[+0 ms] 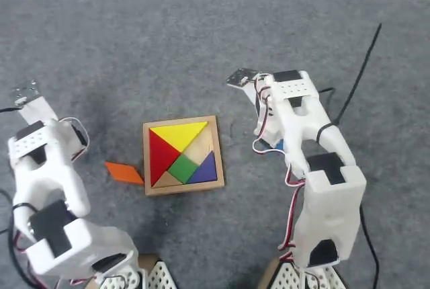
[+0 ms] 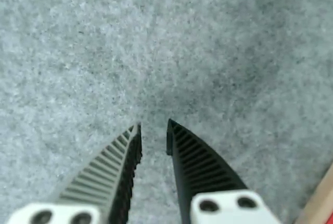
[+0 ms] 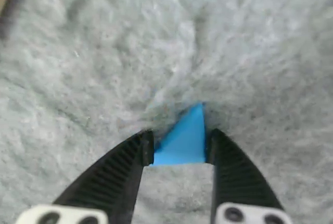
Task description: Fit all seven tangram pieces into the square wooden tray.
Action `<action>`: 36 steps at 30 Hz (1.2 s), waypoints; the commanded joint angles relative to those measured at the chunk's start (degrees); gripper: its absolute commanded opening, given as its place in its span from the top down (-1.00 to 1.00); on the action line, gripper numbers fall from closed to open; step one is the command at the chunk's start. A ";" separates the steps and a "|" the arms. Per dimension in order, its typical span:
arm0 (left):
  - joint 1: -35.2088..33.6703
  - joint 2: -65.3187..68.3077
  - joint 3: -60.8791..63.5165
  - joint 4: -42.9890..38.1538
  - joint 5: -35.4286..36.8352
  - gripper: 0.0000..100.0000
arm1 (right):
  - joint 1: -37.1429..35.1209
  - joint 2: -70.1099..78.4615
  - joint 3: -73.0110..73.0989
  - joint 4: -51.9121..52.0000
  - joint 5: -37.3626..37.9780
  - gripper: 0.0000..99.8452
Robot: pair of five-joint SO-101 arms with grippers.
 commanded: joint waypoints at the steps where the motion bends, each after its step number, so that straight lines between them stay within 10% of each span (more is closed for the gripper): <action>1: 0.09 -0.44 -2.59 0.88 -0.70 0.85 | 0.40 -0.31 -2.29 0.57 1.14 0.88; 23: 0.09 -0.44 -2.42 0.88 -0.79 0.85 | 12.62 -10.24 -5.19 3.47 1.85 0.98; 36: 0.09 -0.70 -2.07 0.79 -0.79 0.85 | 19.12 -11.38 -4.22 11.82 32.18 0.98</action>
